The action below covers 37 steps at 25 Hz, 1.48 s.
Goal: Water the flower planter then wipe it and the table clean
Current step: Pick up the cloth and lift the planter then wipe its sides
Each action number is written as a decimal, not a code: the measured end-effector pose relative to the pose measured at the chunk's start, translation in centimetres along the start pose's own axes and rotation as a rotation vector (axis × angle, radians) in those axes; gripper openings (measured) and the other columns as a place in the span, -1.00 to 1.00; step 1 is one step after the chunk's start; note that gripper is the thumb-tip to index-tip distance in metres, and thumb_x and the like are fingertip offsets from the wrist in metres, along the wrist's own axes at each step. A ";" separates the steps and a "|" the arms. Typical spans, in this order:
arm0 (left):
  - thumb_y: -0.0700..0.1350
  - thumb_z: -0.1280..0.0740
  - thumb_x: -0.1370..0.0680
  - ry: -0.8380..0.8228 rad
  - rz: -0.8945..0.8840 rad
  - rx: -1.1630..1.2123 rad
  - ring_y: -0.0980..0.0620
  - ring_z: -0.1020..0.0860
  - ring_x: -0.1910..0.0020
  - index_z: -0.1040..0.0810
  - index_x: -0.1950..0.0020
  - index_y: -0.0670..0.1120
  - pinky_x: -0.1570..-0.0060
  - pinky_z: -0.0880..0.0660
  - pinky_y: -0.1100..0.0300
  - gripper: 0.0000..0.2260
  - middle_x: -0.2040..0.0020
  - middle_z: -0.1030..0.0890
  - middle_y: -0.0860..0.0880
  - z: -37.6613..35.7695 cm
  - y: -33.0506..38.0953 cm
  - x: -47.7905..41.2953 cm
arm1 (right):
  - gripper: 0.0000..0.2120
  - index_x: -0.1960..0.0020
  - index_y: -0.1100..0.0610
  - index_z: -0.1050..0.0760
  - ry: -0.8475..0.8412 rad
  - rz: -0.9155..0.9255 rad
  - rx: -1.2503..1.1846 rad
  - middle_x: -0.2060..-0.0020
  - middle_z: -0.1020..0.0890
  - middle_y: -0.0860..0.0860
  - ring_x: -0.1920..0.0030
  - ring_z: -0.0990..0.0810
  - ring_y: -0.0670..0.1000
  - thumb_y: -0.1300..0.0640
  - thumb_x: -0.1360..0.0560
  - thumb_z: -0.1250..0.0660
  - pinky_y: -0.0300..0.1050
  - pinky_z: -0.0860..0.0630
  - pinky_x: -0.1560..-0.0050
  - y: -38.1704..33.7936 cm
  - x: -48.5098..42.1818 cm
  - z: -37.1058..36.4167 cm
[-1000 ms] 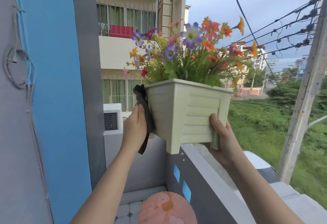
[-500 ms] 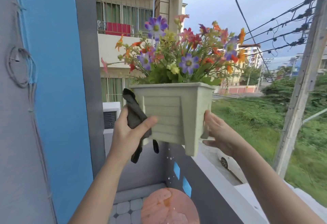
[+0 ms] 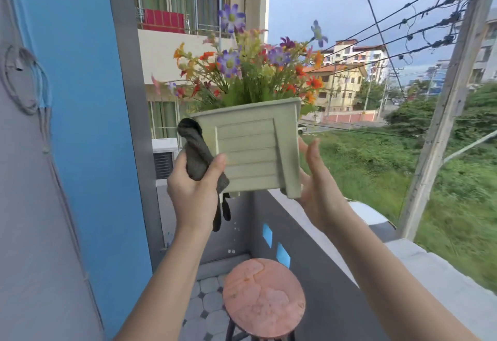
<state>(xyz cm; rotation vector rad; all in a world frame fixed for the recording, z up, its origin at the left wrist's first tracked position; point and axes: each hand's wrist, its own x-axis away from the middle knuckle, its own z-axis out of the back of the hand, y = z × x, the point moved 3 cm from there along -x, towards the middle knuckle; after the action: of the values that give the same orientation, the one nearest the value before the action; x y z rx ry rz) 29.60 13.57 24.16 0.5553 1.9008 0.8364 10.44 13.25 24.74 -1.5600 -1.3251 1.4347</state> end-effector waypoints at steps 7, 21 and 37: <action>0.14 -0.33 -0.47 -0.097 -0.240 -0.325 -0.01 -0.60 -0.01 -0.50 -0.29 -0.08 -0.03 -0.51 0.09 -0.53 -0.03 -0.67 -0.02 -3.8 -1.7 1.8 | -0.60 -0.22 -0.02 -0.47 0.227 0.102 -0.006 0.04 -0.70 -0.10 0.08 -0.69 -0.10 -0.06 -0.40 -0.35 -0.13 -0.63 0.25 1.7 0.4 1.7; -0.01 -0.39 -0.50 -0.427 0.160 -0.287 0.28 -0.58 0.06 -0.54 -0.03 0.09 0.04 -0.46 0.38 -0.87 0.05 -0.65 0.13 -17.4 -18.3 6.2 | -0.51 -0.33 0.01 -0.41 0.486 0.174 0.158 -0.08 -0.64 -0.13 -0.16 -0.61 -0.06 -0.11 -0.45 -0.35 0.04 -0.62 -0.04 9.6 -6.4 21.4; -0.01 -0.40 -0.48 -0.572 0.290 -0.471 0.39 -0.49 0.09 -0.57 -0.04 -0.20 0.07 -0.38 0.49 -0.71 0.11 -0.56 0.15 -22.3 -44.4 13.2 | -0.58 -0.20 -0.02 -0.47 0.703 0.028 0.271 0.01 -0.62 -0.24 -0.05 -0.56 -0.23 -0.11 -0.37 -0.31 -0.31 -0.48 -0.08 32.5 -9.8 37.1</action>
<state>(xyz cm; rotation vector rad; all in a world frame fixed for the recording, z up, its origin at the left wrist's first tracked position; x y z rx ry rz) 2.49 -13.89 -9.79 0.6912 1.0727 1.1269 -16.10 -11.98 -9.74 -1.6726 -0.6654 0.8901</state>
